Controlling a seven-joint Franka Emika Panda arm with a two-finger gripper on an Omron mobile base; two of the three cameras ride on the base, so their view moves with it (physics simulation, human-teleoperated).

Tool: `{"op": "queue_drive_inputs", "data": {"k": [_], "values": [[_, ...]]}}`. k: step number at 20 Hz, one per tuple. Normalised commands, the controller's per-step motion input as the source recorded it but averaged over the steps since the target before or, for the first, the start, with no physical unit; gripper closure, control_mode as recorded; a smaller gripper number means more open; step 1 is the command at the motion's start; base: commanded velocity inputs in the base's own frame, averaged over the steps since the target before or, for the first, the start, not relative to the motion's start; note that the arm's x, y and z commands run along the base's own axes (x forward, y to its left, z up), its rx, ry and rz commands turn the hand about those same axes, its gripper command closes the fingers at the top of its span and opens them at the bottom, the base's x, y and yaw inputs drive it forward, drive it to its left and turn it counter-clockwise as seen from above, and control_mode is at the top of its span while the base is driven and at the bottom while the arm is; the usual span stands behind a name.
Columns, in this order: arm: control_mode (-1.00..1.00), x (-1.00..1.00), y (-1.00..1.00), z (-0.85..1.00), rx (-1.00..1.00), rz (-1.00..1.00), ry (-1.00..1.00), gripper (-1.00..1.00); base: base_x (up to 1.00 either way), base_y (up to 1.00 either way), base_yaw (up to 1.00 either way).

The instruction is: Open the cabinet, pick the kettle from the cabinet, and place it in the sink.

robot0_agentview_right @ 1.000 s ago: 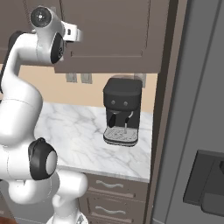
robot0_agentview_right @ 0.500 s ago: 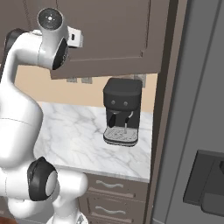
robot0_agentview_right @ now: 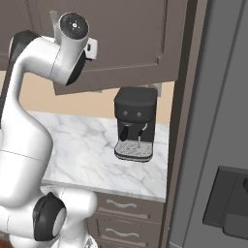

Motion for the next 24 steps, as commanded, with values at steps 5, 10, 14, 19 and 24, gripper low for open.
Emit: {"op": "queue_drive_inputs", "data": {"k": [5,10,14,19,24], "values": [[-1.00,-0.16,-0.65,0.00,0.07,0.11,0.00,1.00,0.00,0.00,0.00],[-1.00,-0.18,-0.75,0.00,0.07,0.10,0.00,1.00,0.00,0.00,0.00],[-1.00,-0.11,-0.58,0.00,0.06,0.10,0.00,1.00,0.00,0.00,0.00],[-1.00,-0.10,-0.43,0.00,0.04,0.10,0.00,1.00,0.00,0.00,0.00],[-1.00,-0.10,-0.27,0.00,0.02,0.09,0.00,-1.00,0.00,0.00,0.00]]}}
